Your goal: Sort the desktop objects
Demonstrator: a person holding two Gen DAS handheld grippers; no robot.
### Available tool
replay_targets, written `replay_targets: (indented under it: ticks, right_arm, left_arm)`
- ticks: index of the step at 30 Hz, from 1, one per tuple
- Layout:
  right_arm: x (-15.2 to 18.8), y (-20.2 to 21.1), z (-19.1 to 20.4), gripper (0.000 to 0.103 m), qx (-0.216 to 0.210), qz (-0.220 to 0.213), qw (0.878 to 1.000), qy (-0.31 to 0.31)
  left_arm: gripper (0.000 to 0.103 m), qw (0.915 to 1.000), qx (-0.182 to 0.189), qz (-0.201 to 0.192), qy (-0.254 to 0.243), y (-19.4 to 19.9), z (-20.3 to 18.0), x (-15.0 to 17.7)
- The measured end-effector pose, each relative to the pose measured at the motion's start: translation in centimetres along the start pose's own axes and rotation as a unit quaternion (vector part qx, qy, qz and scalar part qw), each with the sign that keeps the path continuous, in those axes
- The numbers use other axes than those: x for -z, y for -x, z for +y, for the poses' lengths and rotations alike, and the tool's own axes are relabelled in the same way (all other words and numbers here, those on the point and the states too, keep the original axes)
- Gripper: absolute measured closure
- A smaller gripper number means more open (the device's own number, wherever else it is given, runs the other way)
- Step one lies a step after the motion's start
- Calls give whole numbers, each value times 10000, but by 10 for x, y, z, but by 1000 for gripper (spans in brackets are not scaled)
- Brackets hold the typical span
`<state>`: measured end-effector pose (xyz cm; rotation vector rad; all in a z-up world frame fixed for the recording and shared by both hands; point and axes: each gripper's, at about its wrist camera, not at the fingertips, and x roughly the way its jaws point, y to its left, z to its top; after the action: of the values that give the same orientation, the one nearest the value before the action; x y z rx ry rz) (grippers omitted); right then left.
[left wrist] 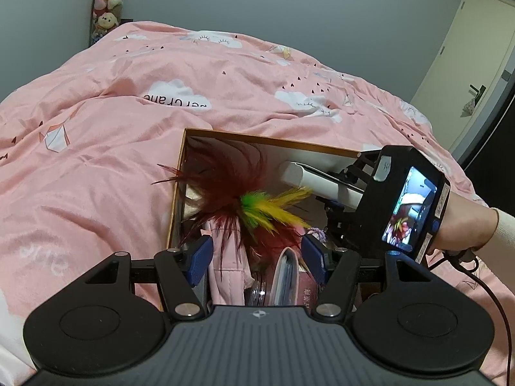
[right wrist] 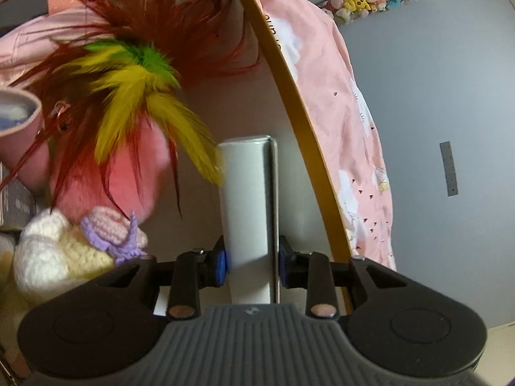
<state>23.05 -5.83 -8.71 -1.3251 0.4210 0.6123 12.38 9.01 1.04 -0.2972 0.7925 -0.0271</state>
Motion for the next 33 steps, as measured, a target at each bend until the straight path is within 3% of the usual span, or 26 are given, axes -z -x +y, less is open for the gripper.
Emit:
replay_targets:
  ticks: [11, 16, 21, 24, 25, 27, 33]
  right_arm:
    - [27, 7, -33, 59, -705, -111, 9951, -688]
    - [36, 14, -51, 56, -1112, -159, 9868, -1168]
    - [26, 16, -51, 53, -1735, -252, 9689, -1746]
    - [24, 22, -46, 58, -1903, -205, 9630, -1896]
    - [23, 21, -45, 66, -1899, -168, 9636, -1874]
    - [24, 17, -40, 72, -1830, -95, 9657, -1838]
    - [30, 2, -43, 72, -1866, 112, 9606, -2059]
  left_arm:
    - [32, 10000, -28, 61, -15, -3, 0, 3]
    - [32, 9999, -41, 95, -37, -3, -1, 5]
    - [32, 9999, -71, 149, -34, -4, 0, 7]
    - [32, 9998, -79, 191, -15, -6, 0, 9]
    - [32, 9998, -73, 194, -16, -6, 0, 9]
    - [32, 9998, -65, 188, -31, -5, 0, 9]
    - [32, 9998, -94, 185, -3, -4, 1, 9]
